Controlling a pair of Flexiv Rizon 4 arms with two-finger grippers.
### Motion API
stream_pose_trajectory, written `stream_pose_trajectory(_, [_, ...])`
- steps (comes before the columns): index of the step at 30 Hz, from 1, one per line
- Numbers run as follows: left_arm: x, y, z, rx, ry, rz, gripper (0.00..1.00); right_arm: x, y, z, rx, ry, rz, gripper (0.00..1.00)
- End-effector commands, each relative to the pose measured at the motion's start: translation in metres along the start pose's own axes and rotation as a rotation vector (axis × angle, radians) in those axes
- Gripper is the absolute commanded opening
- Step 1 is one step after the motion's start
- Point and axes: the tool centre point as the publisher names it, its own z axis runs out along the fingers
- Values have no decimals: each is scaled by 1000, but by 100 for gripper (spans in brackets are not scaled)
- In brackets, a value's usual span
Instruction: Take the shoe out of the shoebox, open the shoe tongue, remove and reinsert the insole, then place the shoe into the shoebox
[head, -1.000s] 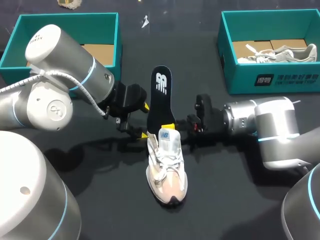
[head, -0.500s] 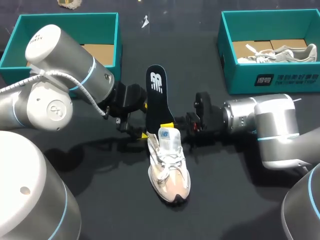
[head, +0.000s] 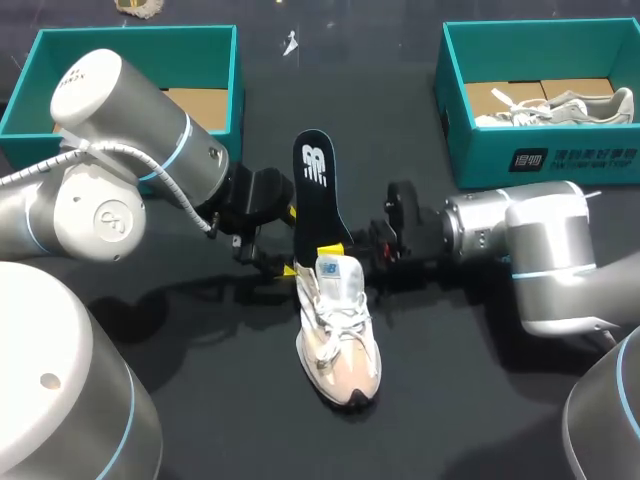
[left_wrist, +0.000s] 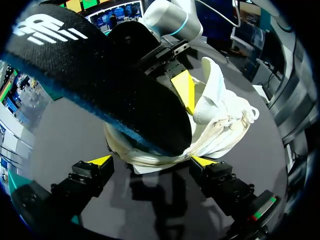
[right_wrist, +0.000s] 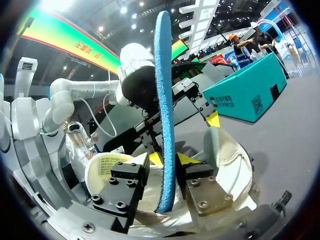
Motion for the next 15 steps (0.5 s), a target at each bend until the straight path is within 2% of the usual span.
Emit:
stream_pose_trajectory(1, [1, 0, 0, 0, 0, 0, 100, -2, 5, 0, 12, 0, -2, 35])
stream_pose_trajectory(15, [1, 0, 0, 0, 0, 0, 100, -2, 25, 2, 50, 7, -50, 34])
